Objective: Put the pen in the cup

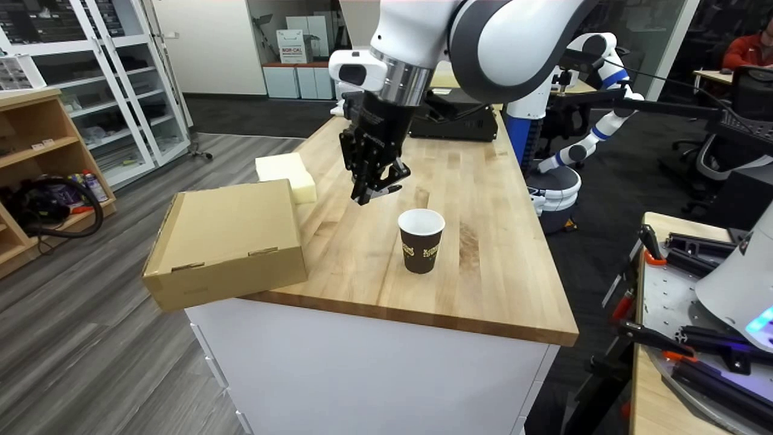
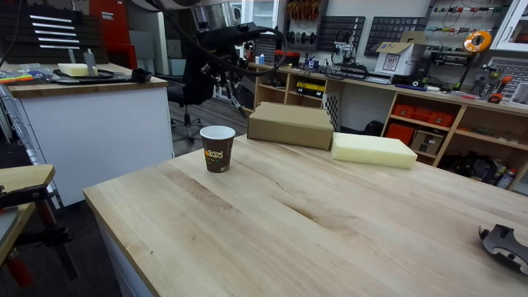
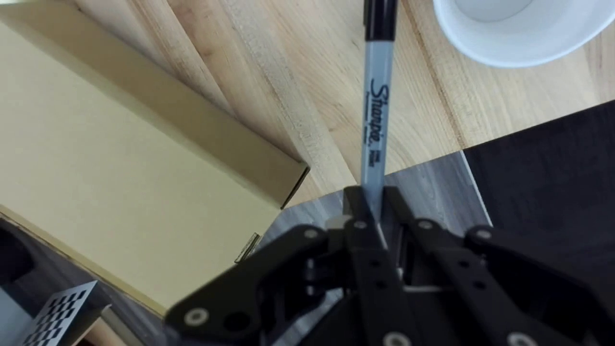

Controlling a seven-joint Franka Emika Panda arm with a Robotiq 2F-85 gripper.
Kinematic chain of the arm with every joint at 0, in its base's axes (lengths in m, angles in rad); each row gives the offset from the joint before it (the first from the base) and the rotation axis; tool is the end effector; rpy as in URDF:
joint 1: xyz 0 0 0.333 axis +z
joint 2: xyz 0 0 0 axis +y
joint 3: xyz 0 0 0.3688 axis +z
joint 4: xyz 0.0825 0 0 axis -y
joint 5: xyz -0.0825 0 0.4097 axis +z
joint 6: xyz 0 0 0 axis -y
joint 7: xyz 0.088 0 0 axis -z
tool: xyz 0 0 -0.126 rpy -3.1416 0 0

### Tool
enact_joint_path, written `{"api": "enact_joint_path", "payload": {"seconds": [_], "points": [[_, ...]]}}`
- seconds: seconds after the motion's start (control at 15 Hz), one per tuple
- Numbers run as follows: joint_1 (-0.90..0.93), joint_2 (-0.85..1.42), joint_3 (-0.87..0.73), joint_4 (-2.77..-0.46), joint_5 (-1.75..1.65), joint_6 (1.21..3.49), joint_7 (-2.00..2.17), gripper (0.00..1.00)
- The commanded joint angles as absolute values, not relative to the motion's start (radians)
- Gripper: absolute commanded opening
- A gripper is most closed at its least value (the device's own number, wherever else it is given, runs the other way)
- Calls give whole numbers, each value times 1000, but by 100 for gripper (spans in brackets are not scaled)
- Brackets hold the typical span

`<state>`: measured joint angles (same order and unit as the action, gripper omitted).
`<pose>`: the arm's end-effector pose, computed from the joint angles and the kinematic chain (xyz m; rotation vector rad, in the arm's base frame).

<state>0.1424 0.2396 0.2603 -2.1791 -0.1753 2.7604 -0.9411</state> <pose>0.5747 0.2465 0.3347 2.1996 2.0025 0.4972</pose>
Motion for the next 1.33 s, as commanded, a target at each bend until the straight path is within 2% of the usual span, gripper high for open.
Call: {"api": "enact_joint_path", "payload": {"seconds": [0.0,0.4,0.67,1.27], "points": [[57,138,330,-2315,9,2875,-1045,7],[-93,124,539,-2349,522,2986,-1428,7],[-158,114,635,-2331,814,2977,-1652,7],[-215,73,674,-2347,1278,2948,-1969,7]]}}
